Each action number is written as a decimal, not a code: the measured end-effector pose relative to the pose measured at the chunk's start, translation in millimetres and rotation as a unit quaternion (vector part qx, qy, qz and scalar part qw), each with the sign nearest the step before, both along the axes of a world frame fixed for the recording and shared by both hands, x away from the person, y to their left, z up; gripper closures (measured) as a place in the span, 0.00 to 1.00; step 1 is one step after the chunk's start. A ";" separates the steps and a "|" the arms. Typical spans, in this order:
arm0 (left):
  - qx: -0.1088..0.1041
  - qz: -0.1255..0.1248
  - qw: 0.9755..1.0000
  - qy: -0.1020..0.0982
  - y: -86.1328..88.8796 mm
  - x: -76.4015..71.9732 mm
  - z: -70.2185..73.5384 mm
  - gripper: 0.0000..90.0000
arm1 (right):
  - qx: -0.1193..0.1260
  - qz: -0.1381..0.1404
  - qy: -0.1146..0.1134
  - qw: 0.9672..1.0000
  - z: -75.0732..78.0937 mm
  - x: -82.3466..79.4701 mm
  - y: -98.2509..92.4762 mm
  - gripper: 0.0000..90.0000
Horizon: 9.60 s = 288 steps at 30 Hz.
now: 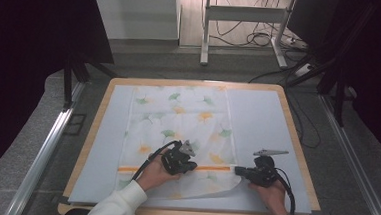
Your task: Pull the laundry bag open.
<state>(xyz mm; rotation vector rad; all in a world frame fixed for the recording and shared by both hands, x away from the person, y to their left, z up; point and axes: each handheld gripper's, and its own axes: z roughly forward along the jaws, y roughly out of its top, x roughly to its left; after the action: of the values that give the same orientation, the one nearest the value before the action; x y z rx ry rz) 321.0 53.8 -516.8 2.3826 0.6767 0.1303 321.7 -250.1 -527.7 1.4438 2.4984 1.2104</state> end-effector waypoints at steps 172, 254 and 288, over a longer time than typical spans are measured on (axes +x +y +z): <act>0.001 0.071 0.997 0.028 109.6 -14.3 -7.1 0.93 | -0.003 0.000 -0.005 1.000 0.1 -0.9 0.6 1.00; 0.017 0.148 0.988 0.031 210.6 -43.1 -9.7 0.95 | -0.012 -0.004 -0.017 1.000 0.4 -4.1 3.0 1.00; -0.080 0.274 0.955 -0.076 189.8 -8.1 2.9 0.61 | -0.026 -0.071 -0.128 0.989 16.2 2.4 -48.5 0.55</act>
<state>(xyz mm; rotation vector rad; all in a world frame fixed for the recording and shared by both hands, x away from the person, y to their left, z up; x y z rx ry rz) 313.0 243.6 -513.9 1.9518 1.2073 0.4702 324.2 -298.6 -511.5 1.3329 2.2036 1.2089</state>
